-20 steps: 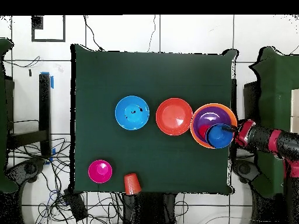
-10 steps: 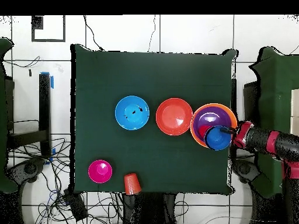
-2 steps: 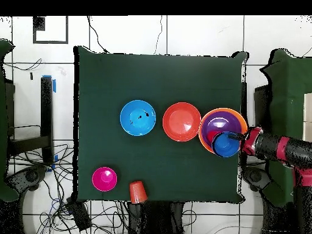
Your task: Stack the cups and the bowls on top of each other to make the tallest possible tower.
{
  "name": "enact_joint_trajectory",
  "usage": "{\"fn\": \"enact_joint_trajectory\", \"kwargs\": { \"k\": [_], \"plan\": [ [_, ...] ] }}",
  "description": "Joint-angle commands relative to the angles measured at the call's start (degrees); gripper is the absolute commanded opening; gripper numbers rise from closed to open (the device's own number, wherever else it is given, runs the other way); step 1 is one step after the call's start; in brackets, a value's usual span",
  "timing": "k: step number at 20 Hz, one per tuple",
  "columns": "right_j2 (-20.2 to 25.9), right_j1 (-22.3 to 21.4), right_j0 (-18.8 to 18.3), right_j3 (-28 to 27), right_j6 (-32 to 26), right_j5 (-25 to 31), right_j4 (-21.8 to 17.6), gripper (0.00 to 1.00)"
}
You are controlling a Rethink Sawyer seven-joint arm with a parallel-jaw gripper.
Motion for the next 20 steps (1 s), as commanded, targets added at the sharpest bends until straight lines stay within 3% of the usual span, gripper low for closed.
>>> {"fn": "enact_joint_trajectory", "kwargs": {
  "k": [1, 11, 12, 20],
  "plan": [
    [-5.4, 2.8, 4.0, 0.1, -12.1, 0.2, -2.5, 0.0],
    [-5.8, 3.7, 4.7, -0.6, -13.1, 1.2, -2.2, 0.0],
    [-5.8, 3.9, 4.6, -0.6, -13.0, 1.4, -1.8, 1.0],
    [-5.2, 2.7, 4.1, 0.8, -13.5, 0.9, -2.5, 1.0]
  ]
}}
